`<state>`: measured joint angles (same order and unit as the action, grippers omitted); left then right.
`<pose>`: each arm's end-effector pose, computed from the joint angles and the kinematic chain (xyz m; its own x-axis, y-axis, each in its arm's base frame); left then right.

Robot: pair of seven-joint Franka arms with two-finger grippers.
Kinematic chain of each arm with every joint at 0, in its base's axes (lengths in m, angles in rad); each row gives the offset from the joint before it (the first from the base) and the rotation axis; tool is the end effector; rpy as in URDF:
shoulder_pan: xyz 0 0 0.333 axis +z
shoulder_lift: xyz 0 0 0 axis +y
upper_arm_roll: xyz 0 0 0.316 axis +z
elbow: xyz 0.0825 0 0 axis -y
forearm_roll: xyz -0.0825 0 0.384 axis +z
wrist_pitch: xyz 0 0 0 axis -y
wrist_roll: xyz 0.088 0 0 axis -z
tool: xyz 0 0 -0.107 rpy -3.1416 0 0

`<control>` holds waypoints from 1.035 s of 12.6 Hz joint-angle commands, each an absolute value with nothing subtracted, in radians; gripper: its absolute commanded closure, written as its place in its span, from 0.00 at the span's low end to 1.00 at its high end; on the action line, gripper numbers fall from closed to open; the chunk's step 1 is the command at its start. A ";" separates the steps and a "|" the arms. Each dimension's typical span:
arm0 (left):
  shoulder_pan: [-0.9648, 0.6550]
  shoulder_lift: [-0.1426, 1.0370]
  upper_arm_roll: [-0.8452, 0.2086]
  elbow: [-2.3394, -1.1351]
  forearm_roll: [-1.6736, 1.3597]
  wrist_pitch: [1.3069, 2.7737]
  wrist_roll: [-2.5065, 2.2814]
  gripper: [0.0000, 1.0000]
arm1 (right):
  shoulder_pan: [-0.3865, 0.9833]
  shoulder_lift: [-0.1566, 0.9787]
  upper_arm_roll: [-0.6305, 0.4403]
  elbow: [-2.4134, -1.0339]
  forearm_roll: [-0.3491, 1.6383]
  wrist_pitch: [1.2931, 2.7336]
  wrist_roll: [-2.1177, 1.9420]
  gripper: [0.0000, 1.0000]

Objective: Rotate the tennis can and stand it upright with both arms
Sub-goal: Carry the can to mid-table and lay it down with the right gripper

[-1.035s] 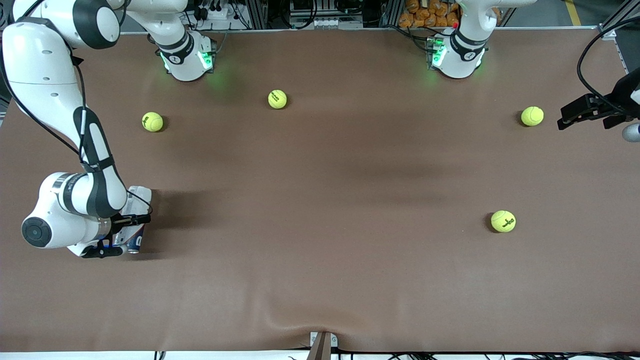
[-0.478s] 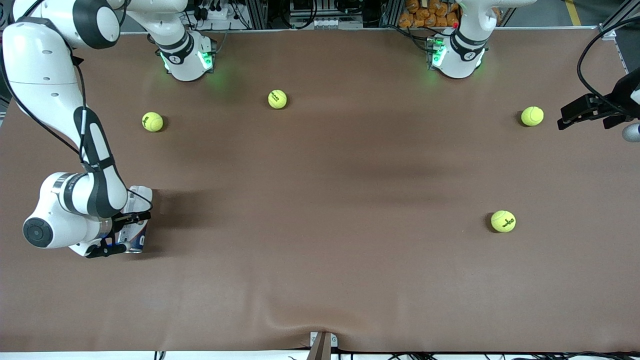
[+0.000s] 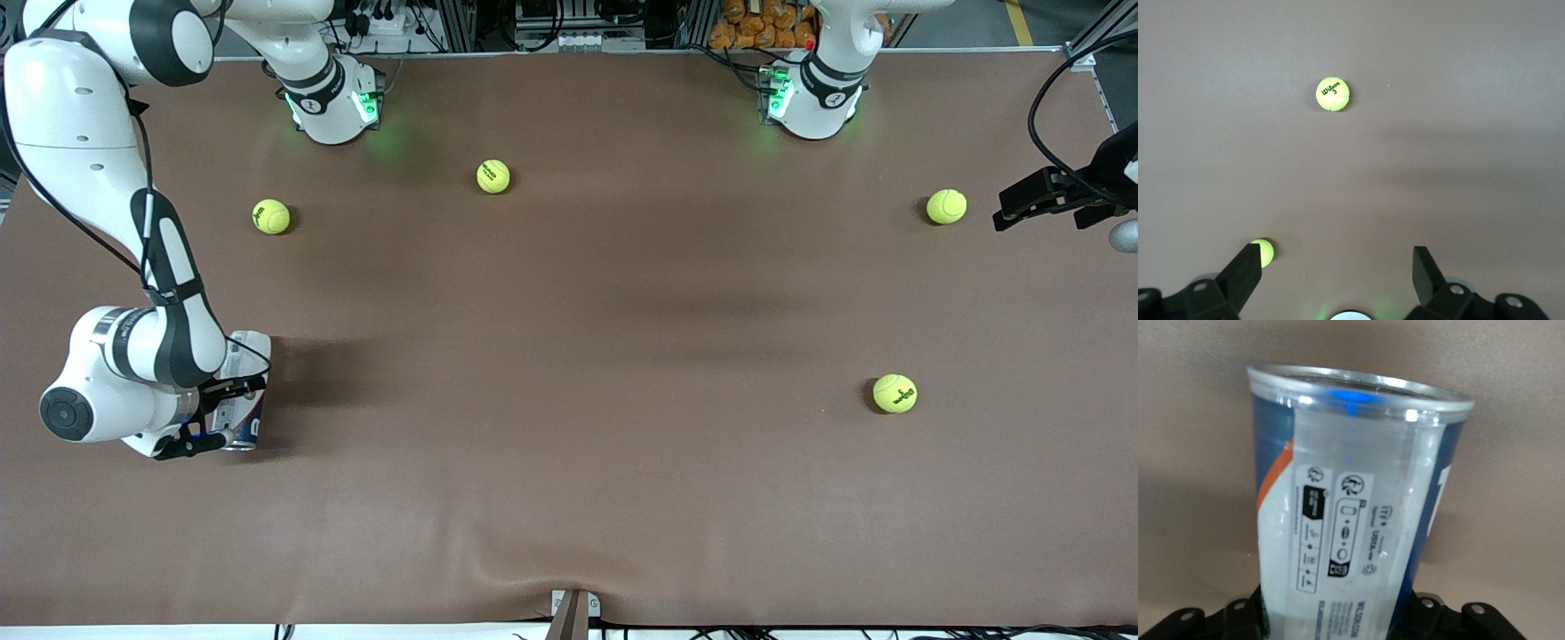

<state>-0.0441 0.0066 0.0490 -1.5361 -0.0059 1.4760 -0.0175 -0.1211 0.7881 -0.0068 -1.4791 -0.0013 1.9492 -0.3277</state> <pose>0.5468 0.0019 0.6291 0.9975 0.0218 -0.0667 0.0222 -0.9997 0.0044 0.6744 -0.0862 0.1852 0.9322 0.2055 -0.2979 0.1852 -0.9781 -0.0951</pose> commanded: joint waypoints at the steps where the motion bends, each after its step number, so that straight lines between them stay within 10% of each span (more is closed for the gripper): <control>1: -0.034 -0.003 0.048 -1.537 -0.023 1.465 0.009 0.00 | -0.101 0.778 0.000 -1.473 -0.017 1.947 -0.339 0.32; 13: -0.032 -0.003 0.048 -1.537 -0.023 1.465 0.026 0.00 | 0.327 0.747 0.014 -1.348 -0.060 1.944 -0.638 0.31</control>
